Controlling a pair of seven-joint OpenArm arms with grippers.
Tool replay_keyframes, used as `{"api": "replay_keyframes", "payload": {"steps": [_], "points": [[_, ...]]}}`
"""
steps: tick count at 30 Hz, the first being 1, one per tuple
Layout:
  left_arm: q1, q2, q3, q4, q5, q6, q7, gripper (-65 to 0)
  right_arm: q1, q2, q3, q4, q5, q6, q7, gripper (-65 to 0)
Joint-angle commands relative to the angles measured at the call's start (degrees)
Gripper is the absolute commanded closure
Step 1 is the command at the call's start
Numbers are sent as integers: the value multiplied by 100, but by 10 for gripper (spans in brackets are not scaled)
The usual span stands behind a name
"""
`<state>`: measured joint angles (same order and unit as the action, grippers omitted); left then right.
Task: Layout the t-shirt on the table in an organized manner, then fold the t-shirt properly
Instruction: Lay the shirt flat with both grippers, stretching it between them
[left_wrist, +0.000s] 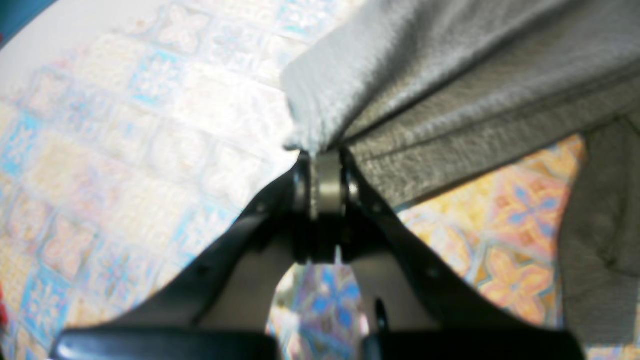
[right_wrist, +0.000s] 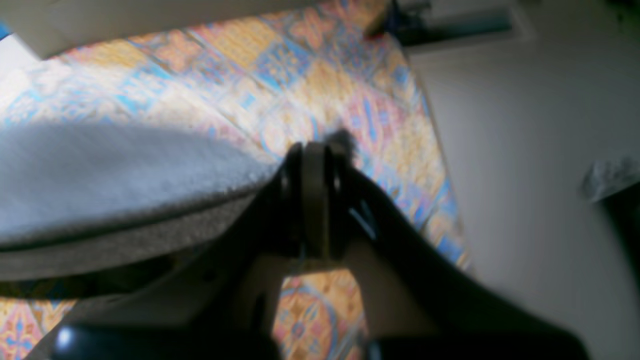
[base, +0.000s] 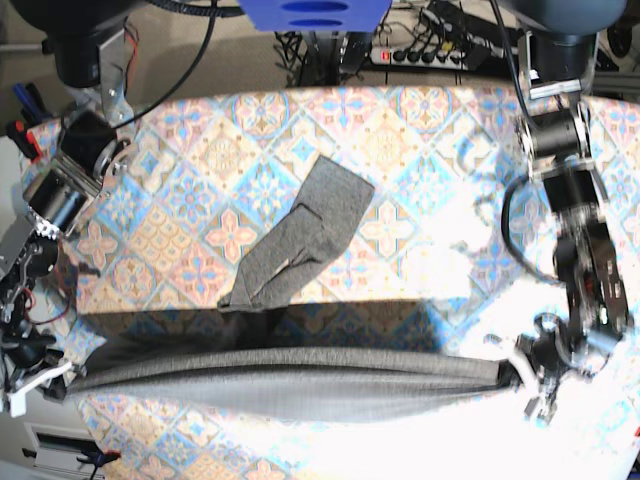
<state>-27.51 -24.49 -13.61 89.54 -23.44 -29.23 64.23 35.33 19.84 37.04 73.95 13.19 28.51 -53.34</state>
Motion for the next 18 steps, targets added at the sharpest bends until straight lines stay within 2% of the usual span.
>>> {"api": "replay_keyframes", "payload": {"steps": [1, 4, 12, 18], "points": [[179, -17, -94, 176, -34, 0, -80, 0, -302, 43, 116, 82, 39, -16, -24, 0], [1102, 27, -244, 554, -43, -9, -97, 0, -1146, -291, 389, 301, 303, -16, -24, 0], [2922, 185, -613, 932, -51, -17, -467, 0, -2641, -757, 679, 583, 338, -7, -15, 0], [3784, 194, -815, 932, -51, -536, -713, 0, -3274, -951, 784, 592, 338, -7, 169, 0]]}}
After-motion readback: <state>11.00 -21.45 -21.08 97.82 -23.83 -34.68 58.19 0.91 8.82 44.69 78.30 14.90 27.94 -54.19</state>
